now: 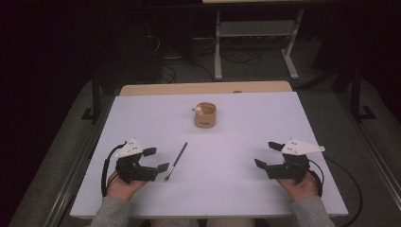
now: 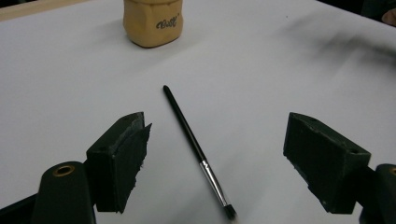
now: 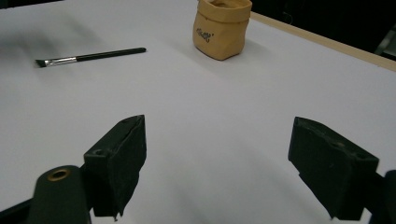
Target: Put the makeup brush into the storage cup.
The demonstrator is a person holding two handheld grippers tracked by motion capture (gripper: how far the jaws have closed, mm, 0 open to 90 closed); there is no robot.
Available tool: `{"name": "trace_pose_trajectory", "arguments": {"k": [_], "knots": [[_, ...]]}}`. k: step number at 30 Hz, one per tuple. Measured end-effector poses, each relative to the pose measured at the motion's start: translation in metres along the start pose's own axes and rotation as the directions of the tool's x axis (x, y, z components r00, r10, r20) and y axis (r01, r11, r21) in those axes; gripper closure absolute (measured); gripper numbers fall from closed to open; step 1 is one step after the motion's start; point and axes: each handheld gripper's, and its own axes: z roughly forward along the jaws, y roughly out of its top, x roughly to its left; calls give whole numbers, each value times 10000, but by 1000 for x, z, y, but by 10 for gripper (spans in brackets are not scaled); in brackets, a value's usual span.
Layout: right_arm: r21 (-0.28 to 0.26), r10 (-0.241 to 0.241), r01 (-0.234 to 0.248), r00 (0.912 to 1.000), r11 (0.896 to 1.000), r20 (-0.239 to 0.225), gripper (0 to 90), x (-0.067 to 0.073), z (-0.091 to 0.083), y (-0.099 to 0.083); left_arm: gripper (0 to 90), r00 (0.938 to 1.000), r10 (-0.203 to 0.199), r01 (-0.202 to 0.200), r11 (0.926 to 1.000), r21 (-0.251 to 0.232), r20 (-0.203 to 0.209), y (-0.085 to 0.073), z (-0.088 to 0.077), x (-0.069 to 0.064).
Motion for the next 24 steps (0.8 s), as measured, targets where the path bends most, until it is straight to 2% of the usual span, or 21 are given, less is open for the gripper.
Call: {"name": "trace_pose_trajectory", "arguments": {"k": [3, 15, 24], "knots": [[12, -10, 11, 10000, 10000, -9, 183, 0, 0, 0, 207, 9999, -116, 116, 9999, 28, 42, 0, 2, 2], [-25, 88, -88, 10000, 10000, 33, 185, -2, -1, -1, 213, 9999, 26, -27, 9999, 151, 111, 9, 7, 2], [-65, 130, -130, 9999, 9999, 67, 187, -4, -3, -2, 218, 9999, 77, -79, 9997, 243, 112, 10, 10, 3]]}}
